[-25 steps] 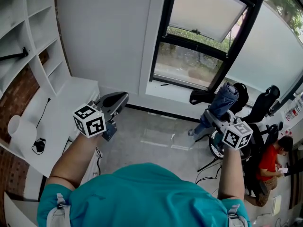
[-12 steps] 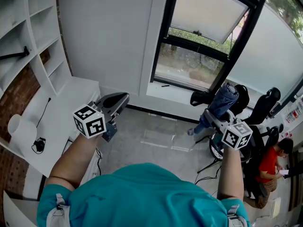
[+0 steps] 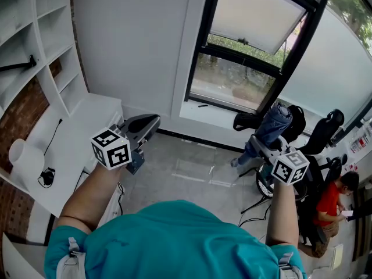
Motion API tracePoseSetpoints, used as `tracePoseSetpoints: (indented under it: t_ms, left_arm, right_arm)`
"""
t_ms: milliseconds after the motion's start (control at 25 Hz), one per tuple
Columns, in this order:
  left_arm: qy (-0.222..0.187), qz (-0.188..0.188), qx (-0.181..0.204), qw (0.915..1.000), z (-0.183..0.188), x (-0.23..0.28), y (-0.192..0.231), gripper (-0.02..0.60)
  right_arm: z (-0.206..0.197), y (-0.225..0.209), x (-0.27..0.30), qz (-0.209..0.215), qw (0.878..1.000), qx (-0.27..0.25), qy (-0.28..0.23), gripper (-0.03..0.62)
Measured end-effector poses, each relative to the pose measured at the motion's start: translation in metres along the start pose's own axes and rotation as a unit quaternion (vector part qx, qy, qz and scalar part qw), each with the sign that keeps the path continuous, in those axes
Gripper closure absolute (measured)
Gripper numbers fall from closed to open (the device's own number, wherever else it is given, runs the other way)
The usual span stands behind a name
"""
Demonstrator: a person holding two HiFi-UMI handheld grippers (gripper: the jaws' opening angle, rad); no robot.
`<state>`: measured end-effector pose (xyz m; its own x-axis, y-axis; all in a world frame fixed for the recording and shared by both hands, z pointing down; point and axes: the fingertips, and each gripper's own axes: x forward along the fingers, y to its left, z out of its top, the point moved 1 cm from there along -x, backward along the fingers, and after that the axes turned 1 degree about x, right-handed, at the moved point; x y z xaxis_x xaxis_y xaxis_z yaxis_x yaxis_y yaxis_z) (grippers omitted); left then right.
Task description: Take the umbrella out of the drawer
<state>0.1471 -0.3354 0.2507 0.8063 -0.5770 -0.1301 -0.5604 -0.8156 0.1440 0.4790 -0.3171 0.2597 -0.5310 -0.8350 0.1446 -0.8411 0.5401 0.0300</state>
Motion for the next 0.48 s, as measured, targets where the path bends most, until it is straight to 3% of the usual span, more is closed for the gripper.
tracePoseSetpoints:
  t_ms: [480]
  left_arm:
    - [-0.002,-0.003,0.0,1.0,-0.0004,-0.0001,-0.0022,0.569]
  right_arm:
    - [0.001,0.0009,-0.0001,0.0,1.0,-0.003,-0.001,0.338]
